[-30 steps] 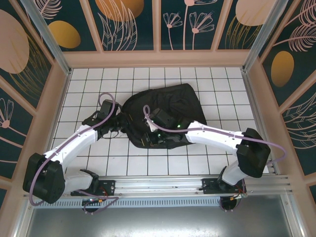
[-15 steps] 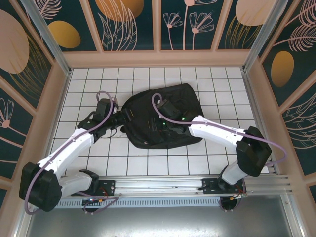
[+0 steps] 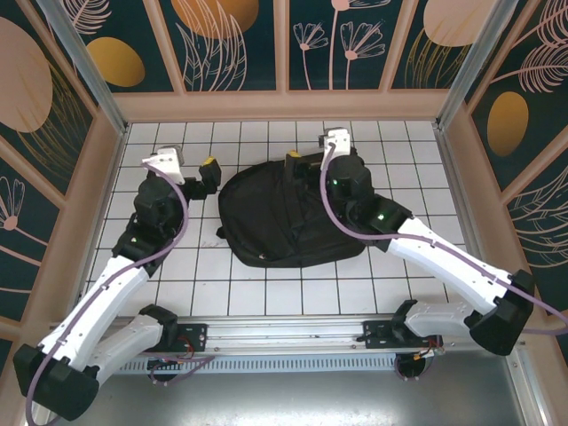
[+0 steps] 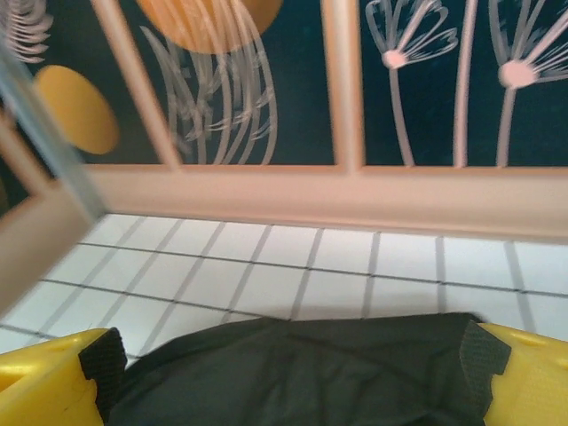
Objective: Pack the student bag
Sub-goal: Reset both arms
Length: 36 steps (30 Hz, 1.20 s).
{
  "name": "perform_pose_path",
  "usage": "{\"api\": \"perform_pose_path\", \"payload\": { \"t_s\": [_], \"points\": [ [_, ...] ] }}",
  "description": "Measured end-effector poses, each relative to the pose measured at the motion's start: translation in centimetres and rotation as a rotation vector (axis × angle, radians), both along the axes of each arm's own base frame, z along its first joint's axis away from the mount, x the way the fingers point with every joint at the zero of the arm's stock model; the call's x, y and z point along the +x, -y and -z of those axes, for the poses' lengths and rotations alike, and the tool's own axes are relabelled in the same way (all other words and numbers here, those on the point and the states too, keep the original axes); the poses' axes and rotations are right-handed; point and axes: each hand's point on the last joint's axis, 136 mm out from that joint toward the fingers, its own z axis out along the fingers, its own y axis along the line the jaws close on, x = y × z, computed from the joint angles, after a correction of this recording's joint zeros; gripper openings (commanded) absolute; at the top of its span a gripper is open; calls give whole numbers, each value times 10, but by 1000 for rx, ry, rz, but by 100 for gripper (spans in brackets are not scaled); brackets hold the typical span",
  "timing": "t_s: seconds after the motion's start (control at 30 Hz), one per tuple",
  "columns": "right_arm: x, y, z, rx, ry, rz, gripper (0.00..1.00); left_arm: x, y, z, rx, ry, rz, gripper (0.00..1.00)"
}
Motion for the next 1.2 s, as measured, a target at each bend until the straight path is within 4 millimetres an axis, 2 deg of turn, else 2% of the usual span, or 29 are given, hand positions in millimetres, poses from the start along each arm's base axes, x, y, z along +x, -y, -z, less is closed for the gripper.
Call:
{"api": "perform_pose_path", "payload": {
  "t_s": [0.03, 0.1, 0.13, 0.17, 0.23, 0.27, 0.33, 0.43, 0.5, 0.57, 0.63, 0.67, 0.77, 0.83, 0.9, 1.0, 1.07, 1.2],
  "points": [
    [5, 5, 1, -16, 25, 23, 99, 5, -2, 8, 48, 28, -13, 99],
    [11, 20, 7, -31, 69, 49, 99, 18, -12, 37, 123, 28, -52, 99],
    [15, 35, 15, -45, 95, 74, 99, 25, -22, 56, 147, 0, -85, 99],
    [17, 53, 25, -67, 117, 105, 99, 32, -39, 78, 163, -44, -137, 99],
    [25, 90, 43, -104, 142, 185, 99, 37, -75, 111, 160, -112, -240, 99],
    [32, 112, 52, -121, 142, 239, 98, 34, -95, 124, 153, -136, -303, 99],
    [44, 149, 63, -146, 143, 336, 99, 30, -120, 138, 152, -150, -381, 99],
    [56, 199, 87, -156, 131, 477, 99, 28, -130, 158, 149, -166, -419, 99],
    [60, 227, 115, -159, 80, 552, 99, 23, -132, 179, 145, -178, -429, 99],
    [59, 255, 152, -160, 7, 620, 99, 15, -134, 202, 149, -212, -437, 99],
    [54, 276, 188, -141, -69, 671, 99, 12, -135, 210, 159, -210, -434, 99],
    [51, 284, 205, -132, -103, 690, 99, 14, -134, 208, 161, -181, -424, 99],
    [36, 302, 243, -99, -149, 728, 99, 17, -132, 201, 147, -85, -409, 99],
    [29, 305, 261, -84, -170, 707, 99, 12, -132, 212, 155, -94, -399, 99],
    [31, 298, 266, -63, -141, 652, 99, 16, -130, 213, 158, -98, -376, 99],
    [33, 279, 278, -68, -126, 548, 99, 29, -130, 197, 142, -52, -365, 99],
    [36, 271, 276, -61, -109, 499, 99, 34, -130, 190, 135, -32, -358, 99],
    [42, 273, 260, -30, -49, 475, 99, 34, -130, 190, 134, -30, -350, 99]
  ]
}}
